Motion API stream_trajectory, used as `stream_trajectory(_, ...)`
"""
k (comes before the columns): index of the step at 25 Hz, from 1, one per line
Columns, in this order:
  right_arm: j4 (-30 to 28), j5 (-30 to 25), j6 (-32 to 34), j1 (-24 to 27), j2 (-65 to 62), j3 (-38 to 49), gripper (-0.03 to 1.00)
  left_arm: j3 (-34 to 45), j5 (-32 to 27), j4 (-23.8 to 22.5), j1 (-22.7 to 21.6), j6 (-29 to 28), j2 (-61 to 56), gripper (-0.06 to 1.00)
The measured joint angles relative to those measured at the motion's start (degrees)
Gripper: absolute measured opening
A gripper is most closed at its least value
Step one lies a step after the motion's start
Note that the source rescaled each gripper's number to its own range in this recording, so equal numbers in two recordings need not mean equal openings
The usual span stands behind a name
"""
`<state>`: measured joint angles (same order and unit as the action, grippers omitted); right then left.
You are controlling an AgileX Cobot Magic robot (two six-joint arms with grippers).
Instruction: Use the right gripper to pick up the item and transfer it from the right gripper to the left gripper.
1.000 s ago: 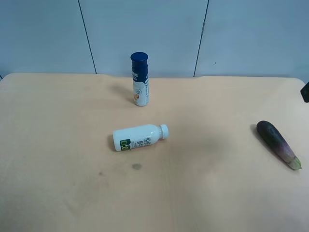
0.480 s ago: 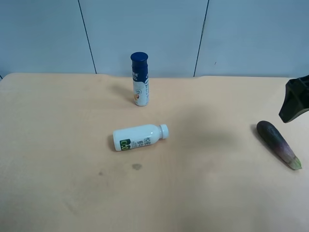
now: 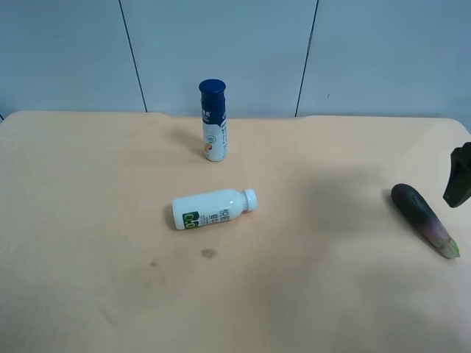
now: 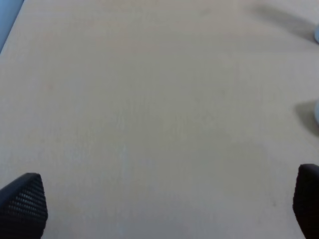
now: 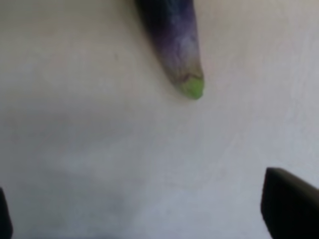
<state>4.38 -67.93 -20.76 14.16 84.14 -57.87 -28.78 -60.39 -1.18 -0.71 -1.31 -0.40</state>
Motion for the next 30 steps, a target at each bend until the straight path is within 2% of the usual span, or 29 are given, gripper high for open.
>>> stream_trajectory(8, -2.38, 5.26, -7.66, 5.89, 5.20, -0.04, 0.96, 0.00, 0.00, 0.00, 0.00, 0.00, 0.00, 1.00)
stream_trajectory(13, -2.25, 10.86, -13.86, 6.04, 9.66, -0.04, 0.96, 0.00, 0.00, 0.00, 0.00, 0.00, 0.00, 1.00)
stream_trajectory(17, -1.92, 14.06, -16.34, 6.04, 13.08, -0.04, 0.96, 0.00, 0.00, 0.00, 0.00, 0.00, 0.00, 1.00)
stream_trajectory(23, 0.49, 16.04, -20.89, 6.04, 17.53, -0.04, 0.94, 0.00, 0.00, 0.00, 0.00, 0.00, 0.00, 1.00)
stream_trajectory(30, 0.65, 17.40, -21.61, 6.04, 21.04, -0.04, 0.93, 0.00, 0.00, 0.00, 0.00, 0.00, 0.00, 1.00)
